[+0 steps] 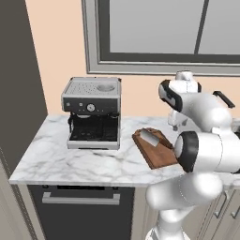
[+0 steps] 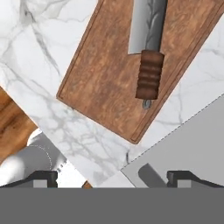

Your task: Pick up the knife from the drawer and place it on the cutting board. Then place the meat from the plate to the cutting board.

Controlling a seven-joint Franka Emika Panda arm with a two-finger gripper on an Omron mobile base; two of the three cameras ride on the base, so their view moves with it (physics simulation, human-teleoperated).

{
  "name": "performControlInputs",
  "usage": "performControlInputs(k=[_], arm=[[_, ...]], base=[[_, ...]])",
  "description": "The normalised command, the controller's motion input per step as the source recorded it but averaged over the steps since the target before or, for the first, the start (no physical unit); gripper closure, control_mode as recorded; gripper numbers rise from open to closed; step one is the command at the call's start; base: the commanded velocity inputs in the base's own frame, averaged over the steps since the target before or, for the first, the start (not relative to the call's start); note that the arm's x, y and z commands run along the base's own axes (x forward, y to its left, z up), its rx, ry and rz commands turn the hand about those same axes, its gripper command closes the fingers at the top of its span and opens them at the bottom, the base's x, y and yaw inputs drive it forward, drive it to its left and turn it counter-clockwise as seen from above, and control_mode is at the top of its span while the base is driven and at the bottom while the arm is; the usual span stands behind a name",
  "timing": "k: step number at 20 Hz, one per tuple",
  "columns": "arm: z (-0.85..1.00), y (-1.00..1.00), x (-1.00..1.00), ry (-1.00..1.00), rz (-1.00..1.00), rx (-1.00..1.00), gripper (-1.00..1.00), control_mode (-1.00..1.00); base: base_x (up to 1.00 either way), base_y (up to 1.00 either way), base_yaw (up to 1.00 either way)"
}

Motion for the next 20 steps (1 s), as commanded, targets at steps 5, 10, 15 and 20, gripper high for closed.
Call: performControlInputs(k=[5,10,15,20], arm=[[0.07,0.03,-0.38,-0.26,-0.24,0.07,-1.00,-1.00],[0.27,0.05,-0.20,-0.14,-0.31,0.00,-1.00,-1.00],[0.41,0.01,-0.02,-0.01,-0.20,0.00,-1.00,-1.00],[0.20,0.00,0.00,0.00,-0.05,0.00,-1.00,1.00]], base=[[0.00,0.00,0.00],[0.00,0.00,0.00],[0.00,0.00,0.00],[-0.06,-0.05,-0.05]])
